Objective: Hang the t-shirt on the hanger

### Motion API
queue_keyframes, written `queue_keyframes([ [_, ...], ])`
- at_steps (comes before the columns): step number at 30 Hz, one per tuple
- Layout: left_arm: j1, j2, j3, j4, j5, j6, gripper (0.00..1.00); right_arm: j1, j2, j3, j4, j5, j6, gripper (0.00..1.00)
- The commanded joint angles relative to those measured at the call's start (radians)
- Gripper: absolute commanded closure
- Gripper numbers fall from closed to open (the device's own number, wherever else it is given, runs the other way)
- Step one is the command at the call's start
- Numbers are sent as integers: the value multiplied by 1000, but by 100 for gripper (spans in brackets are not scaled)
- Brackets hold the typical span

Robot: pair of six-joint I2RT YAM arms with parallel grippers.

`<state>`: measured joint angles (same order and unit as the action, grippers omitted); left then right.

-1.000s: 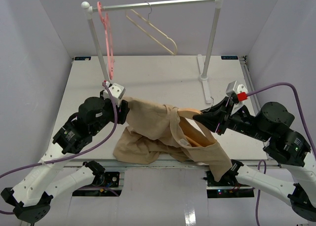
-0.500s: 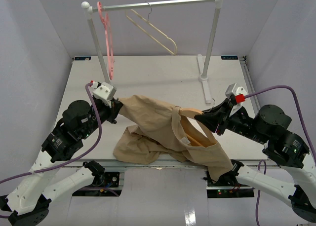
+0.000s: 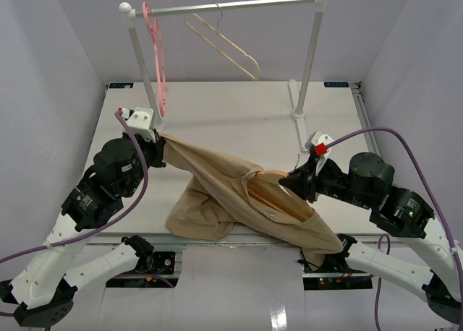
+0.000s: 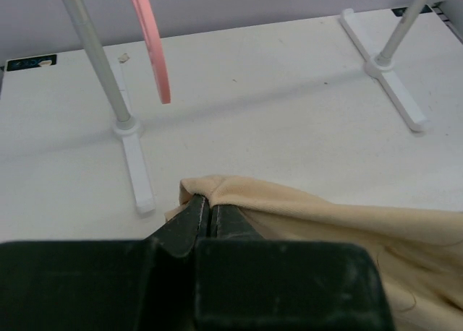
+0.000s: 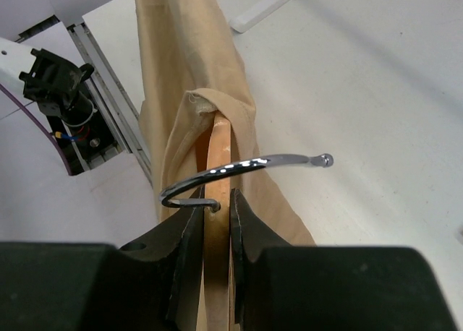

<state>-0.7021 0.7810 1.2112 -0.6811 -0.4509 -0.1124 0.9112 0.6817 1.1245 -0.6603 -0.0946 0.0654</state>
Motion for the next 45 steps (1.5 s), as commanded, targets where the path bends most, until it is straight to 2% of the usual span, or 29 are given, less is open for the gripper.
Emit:
queue_keyframes([
  [1,1,16,67,15,-161,-16,100,2,0,-25,4,-28,-22,92],
  [7,1,92,89,-43,-230,-8,94,3,6,-19,20,-140,-37,92],
  [10,1,100,88,-35,-178,-9,92,3,4,-23,59,-259,-58,92],
  [13,1,128,97,-48,-149,-9,85,2,-21,-29,95,-300,-57,92],
  [17,1,193,119,-112,-155,-13,80,2,-56,-6,133,-356,-54,92],
  [19,1,202,121,-118,-146,-15,77,2,-63,12,161,-335,-36,92],
  [20,1,205,125,-120,-133,-12,73,2,-63,26,170,-317,-26,92],
  [24,1,227,191,-172,-93,7,46,2,-38,115,179,-229,3,92],
  [30,1,261,368,-251,-7,58,42,2,144,381,53,-105,-32,92],
  [32,1,227,374,-219,86,82,42,3,207,429,-1,-57,-42,92],
  [37,1,103,268,-97,332,140,41,2,284,498,-54,48,-58,92],
  [41,1,17,129,56,558,130,41,2,310,503,-55,-27,-61,92],
  [43,1,24,105,71,748,131,40,3,268,376,-5,-111,-61,92],
  [45,1,36,97,83,849,143,40,3,227,310,51,-153,-61,92],
])
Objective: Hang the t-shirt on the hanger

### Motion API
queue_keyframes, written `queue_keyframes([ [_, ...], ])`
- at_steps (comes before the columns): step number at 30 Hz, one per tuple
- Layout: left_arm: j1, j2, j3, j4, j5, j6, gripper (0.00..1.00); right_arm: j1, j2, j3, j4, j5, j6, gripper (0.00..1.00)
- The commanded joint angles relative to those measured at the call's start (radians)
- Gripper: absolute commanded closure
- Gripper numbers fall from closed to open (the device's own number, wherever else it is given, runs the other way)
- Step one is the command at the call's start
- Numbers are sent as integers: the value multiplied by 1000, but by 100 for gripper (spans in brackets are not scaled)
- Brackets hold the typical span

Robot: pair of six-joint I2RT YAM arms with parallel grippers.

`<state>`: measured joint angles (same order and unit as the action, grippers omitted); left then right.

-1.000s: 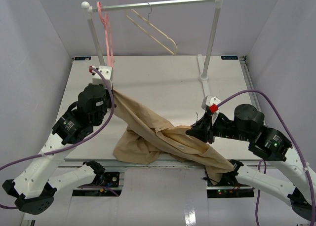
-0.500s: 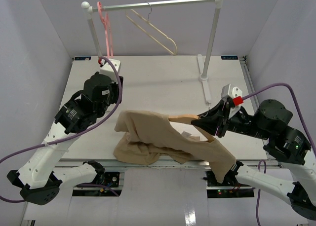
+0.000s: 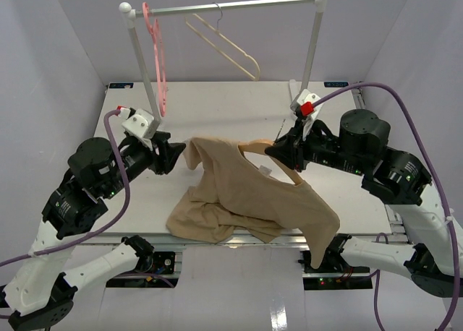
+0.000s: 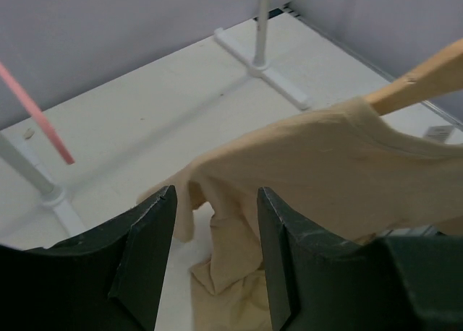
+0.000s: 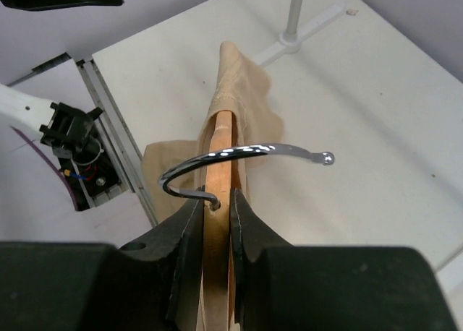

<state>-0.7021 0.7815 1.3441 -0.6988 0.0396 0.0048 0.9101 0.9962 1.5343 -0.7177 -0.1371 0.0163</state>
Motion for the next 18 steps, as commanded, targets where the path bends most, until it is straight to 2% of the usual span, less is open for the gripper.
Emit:
queue_keyframes([
  [1,1,48,-39,110,421,29,39,3,-94,-131,123,-123,-12,92],
  [2,1,61,-42,120,483,32,38,3,-100,-161,137,-136,-12,92],
  [9,1,190,-3,139,610,29,38,3,-58,-204,205,-259,-11,92],
  [14,0,237,-31,181,760,22,37,3,-65,-249,303,-346,1,92],
  [18,0,254,-66,234,833,5,37,4,-51,-268,368,-356,25,92],
])
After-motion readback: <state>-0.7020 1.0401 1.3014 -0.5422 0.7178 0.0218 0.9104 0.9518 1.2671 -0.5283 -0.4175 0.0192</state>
